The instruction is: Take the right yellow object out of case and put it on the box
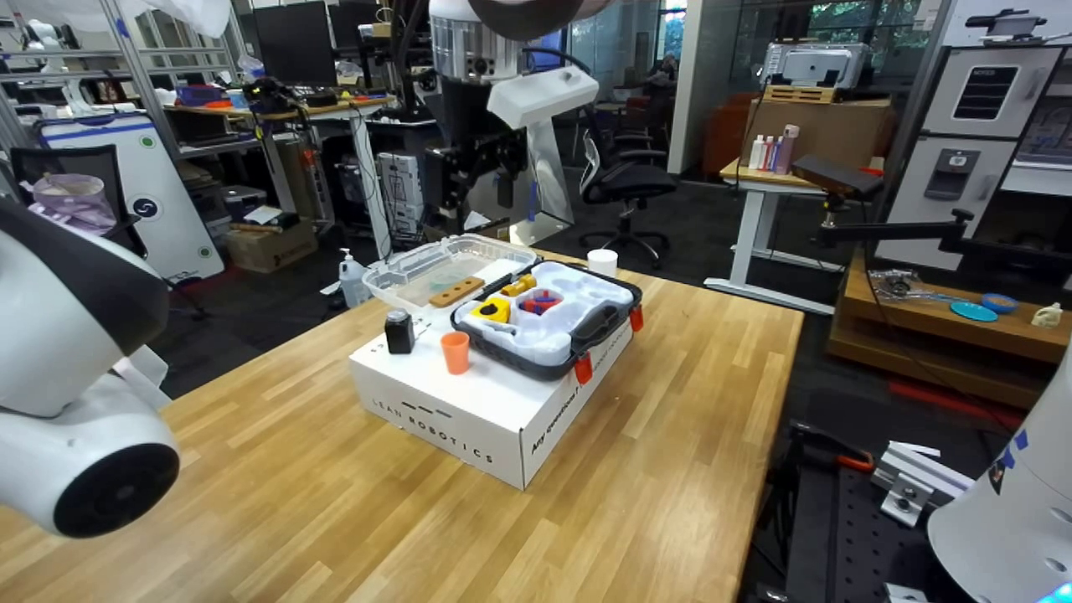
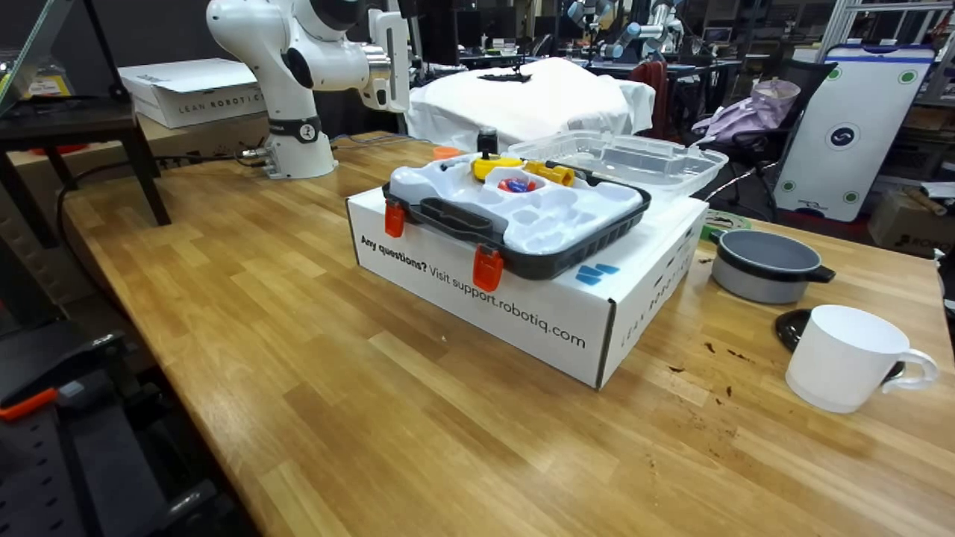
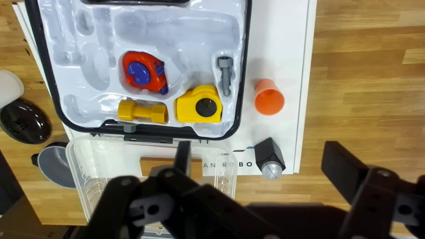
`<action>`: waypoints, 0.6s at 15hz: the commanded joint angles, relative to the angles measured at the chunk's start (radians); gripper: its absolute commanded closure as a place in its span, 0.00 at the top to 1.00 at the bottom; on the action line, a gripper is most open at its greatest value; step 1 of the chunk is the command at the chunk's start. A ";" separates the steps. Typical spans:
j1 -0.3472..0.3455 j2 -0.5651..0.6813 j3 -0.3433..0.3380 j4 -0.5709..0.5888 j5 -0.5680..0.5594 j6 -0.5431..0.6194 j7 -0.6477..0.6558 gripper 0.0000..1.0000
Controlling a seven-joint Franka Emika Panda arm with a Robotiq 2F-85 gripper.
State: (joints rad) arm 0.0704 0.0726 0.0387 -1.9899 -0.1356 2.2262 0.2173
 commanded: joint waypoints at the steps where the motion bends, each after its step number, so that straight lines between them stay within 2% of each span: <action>1: -0.016 0.034 -0.017 0.044 0.013 -0.034 0.026 1.00; 4: -0.030 0.048 -0.044 0.058 0.011 -0.049 0.070 1.00; 9: -0.048 0.052 -0.060 0.061 0.082 -0.071 0.102 1.00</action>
State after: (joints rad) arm 0.0318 0.1152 -0.0226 -1.9559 -0.0967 2.1955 0.2991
